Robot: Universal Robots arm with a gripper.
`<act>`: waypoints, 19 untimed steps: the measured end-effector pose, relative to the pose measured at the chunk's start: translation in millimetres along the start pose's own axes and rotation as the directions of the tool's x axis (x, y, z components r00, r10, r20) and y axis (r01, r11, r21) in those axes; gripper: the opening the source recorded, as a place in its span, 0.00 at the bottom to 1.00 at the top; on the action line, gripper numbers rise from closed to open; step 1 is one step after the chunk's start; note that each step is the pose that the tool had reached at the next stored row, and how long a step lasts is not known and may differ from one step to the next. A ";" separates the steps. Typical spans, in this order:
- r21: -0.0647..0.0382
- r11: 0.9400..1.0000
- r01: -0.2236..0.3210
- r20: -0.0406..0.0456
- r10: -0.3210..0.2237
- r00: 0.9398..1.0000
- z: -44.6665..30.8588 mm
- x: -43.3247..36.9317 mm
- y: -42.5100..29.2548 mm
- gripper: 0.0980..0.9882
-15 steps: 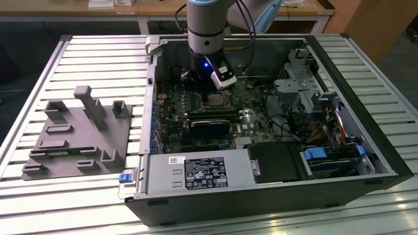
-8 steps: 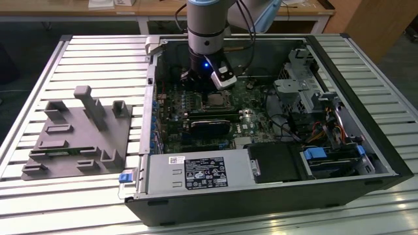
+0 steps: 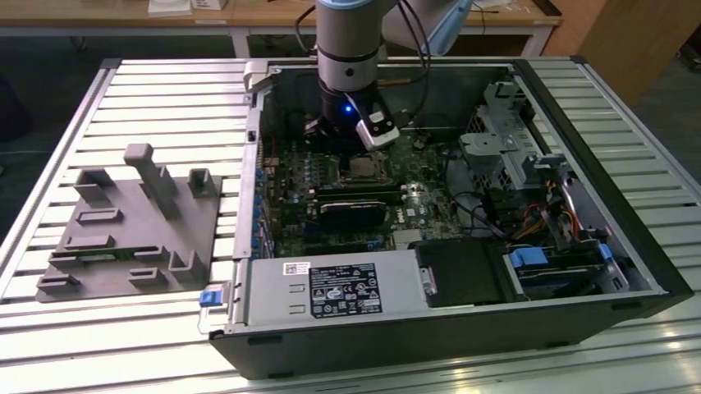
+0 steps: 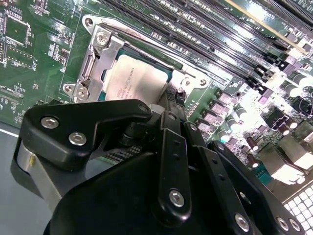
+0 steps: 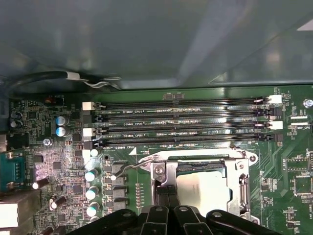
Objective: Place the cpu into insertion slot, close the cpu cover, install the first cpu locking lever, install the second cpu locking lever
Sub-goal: 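Close the cpu cover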
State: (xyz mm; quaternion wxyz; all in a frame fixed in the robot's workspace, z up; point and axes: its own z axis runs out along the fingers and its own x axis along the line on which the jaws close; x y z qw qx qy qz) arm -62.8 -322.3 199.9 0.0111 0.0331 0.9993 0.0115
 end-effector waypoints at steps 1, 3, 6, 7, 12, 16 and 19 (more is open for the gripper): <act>0.000 1.000 0.000 0.000 0.000 1.000 0.0 0.0 0.0 0.01; 0.000 1.000 0.000 0.000 0.000 1.000 0.0 -0.1 0.0 0.01; 0.000 1.000 0.000 0.000 0.000 1.000 0.0 -1.6 0.2 0.01; 0.000 1.000 0.000 0.000 0.000 1.000 0.0 -2.1 0.2 0.01; 0.000 1.000 0.000 0.000 0.000 1.000 0.1 -3.5 0.2 0.01; 0.000 1.000 0.000 -0.001 0.000 1.000 0.0 -4.8 0.3 0.01; 0.000 1.000 0.000 -0.001 0.000 1.000 0.3 -6.5 0.5 0.01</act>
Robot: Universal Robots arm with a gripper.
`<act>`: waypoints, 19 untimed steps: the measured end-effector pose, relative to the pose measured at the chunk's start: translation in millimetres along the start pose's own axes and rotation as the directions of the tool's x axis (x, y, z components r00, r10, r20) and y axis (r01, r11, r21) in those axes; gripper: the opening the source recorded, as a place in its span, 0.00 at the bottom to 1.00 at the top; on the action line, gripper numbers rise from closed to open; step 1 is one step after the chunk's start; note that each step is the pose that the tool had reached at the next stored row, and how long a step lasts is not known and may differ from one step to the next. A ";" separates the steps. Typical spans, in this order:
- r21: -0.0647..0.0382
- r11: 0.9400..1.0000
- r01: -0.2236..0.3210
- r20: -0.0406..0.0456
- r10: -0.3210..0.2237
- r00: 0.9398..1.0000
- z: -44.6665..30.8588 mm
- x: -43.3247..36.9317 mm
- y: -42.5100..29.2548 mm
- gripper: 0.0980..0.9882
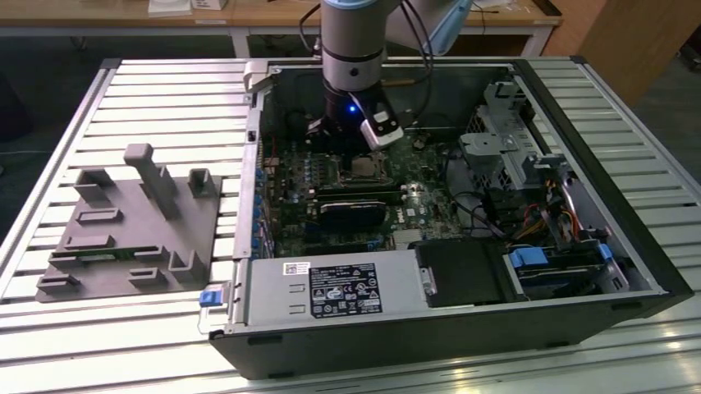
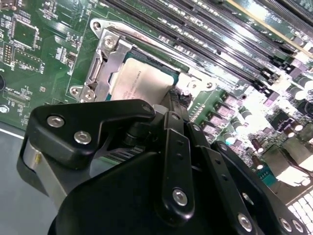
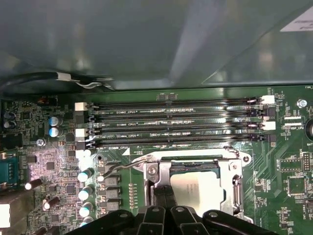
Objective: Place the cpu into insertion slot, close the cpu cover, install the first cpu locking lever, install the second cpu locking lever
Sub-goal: 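Close the cpu cover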
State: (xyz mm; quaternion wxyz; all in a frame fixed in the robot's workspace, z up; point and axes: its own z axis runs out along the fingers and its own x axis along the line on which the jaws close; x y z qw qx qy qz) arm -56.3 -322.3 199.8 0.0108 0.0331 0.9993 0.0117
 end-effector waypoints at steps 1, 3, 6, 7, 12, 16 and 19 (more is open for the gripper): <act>0.000 1.000 0.000 0.000 0.000 1.000 -0.1 -0.3 0.0 0.01; 0.000 1.000 0.000 0.000 0.000 1.000 -0.1 -0.4 0.0 0.01; 0.001 1.000 0.000 -0.001 0.000 1.000 -0.3 -0.4 0.0 0.01; 0.001 1.000 0.000 -0.001 0.000 1.000 -1.0 -0.5 0.0 0.01; 0.001 1.000 0.000 -0.001 0.000 1.000 -7.5 -0.6 0.1 0.01; 0.001 1.000 0.000 -0.001 0.000 1.000 -15.0 -0.7 0.3 0.01; 0.000 1.000 0.000 -0.001 0.000 1.000 -18.9 -0.8 0.4 0.01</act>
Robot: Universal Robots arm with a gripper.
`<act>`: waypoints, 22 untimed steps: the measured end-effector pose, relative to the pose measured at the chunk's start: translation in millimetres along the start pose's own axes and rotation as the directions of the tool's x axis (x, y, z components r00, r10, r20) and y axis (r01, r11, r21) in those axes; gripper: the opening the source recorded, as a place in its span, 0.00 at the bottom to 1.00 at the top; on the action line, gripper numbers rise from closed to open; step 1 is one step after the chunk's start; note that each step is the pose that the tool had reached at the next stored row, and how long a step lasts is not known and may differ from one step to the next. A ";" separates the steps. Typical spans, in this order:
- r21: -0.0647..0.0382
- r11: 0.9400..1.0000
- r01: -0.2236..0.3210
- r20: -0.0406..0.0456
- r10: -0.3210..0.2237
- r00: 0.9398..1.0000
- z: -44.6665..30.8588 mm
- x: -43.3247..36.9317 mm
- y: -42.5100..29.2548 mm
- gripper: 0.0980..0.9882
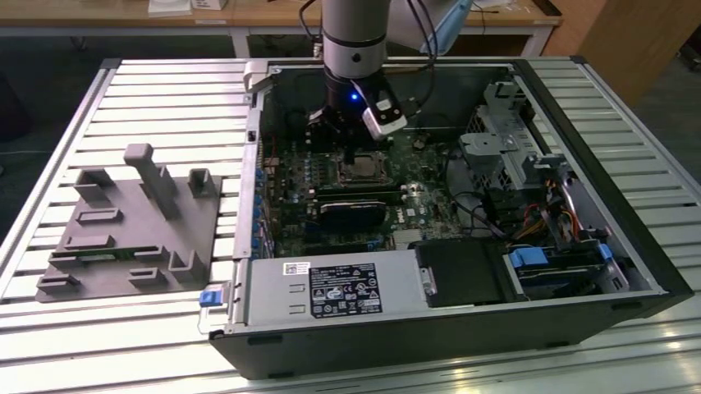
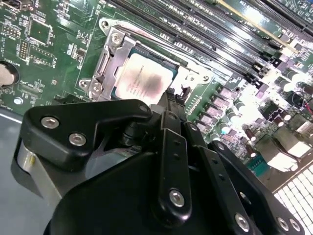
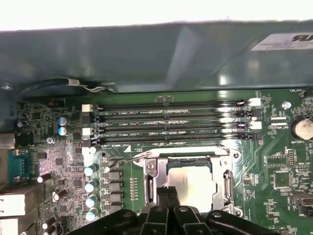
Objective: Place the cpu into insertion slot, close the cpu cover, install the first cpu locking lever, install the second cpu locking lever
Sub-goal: 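Close the cpu cover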
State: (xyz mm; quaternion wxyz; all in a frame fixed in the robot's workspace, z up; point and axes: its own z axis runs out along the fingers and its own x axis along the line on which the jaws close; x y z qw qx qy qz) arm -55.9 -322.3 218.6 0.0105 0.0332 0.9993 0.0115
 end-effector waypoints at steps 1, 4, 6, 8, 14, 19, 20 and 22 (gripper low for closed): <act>0.000 1.000 0.000 0.000 0.000 1.000 0.0 0.0 0.0 0.01; 0.000 1.000 0.000 0.000 0.000 1.000 0.0 0.0 0.0 0.01; 0.000 1.000 0.000 0.000 0.000 1.000 -0.1 -1.8 0.1 0.01; 0.000 1.000 0.000 0.000 0.000 1.000 0.0 -6.0 0.4 0.01; 0.000 1.000 0.000 -0.001 0.000 1.000 0.4 -23.0 1.5 0.01; 0.000 1.000 0.000 -0.001 0.000 1.000 -1.4 -24.9 1.7 0.01; 0.000 1.000 0.000 -0.001 0.000 1.000 -2.9 -24.9 1.7 0.01; 0.000 1.000 0.000 -0.001 0.000 1.000 -6.6 -25.0 1.8 0.01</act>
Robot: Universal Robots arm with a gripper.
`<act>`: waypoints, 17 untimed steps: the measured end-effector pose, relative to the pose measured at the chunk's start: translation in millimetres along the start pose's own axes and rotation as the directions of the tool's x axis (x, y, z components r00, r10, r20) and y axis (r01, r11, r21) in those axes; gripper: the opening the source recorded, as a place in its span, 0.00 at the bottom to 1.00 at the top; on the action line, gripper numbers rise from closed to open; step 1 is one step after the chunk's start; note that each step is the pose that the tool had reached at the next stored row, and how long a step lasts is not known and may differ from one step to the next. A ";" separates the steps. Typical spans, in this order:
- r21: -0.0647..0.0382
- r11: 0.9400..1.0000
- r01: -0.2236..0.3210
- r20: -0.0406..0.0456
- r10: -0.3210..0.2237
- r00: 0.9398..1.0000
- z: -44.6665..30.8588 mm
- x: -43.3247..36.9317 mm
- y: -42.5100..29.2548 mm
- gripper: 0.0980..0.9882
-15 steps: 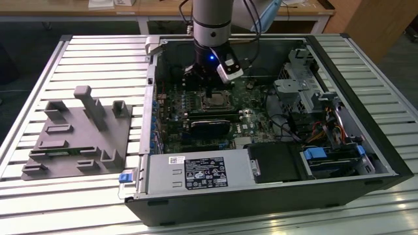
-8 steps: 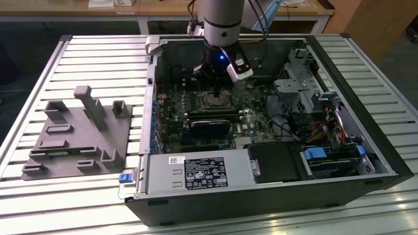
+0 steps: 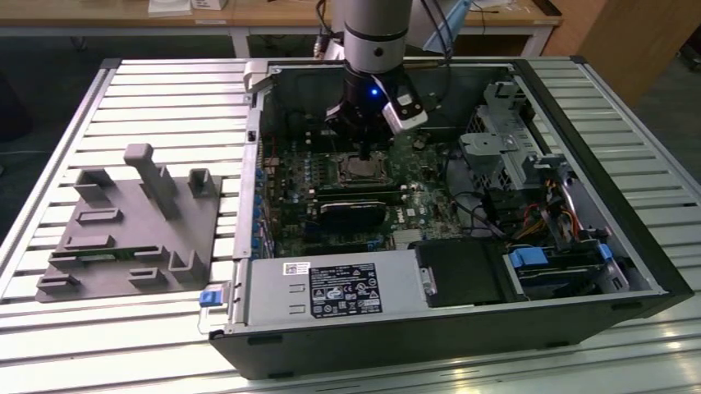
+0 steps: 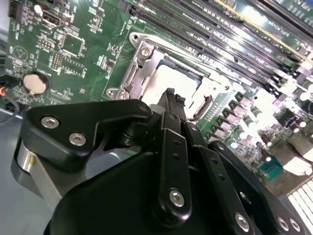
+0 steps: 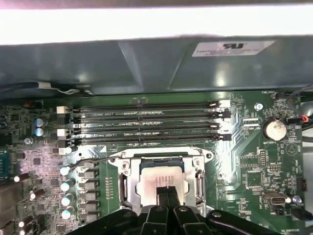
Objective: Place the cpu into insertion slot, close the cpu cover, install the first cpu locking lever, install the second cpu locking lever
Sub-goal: 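Close the cpu cover, then install the first cpu locking lever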
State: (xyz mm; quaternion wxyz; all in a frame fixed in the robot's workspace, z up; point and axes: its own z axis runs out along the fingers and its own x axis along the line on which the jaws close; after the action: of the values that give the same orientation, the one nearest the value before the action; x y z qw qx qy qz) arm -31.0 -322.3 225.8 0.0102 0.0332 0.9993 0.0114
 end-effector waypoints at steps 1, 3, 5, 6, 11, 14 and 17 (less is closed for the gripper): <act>0.000 1.000 0.000 0.000 0.000 1.000 -2.2 0.0 0.1 0.01; 0.000 1.000 0.000 0.000 0.000 1.000 -6.4 -0.1 0.2 0.01; 0.000 1.000 0.000 0.000 0.000 1.000 -9.8 -0.2 0.2 0.01; 0.000 1.000 0.000 0.000 0.000 1.000 -10.4 -0.2 0.3 0.01; 0.000 1.000 0.000 0.000 0.000 1.000 -10.7 -0.2 0.3 0.01; 0.000 1.000 0.000 0.000 0.000 1.000 -10.8 -0.2 0.3 0.01; 0.000 1.000 0.000 0.000 0.000 1.000 -10.8 -0.2 0.3 0.01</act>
State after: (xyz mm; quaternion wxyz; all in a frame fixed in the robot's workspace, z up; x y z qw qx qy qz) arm -31.0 -322.3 236.6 0.0102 0.0333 0.9993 0.0114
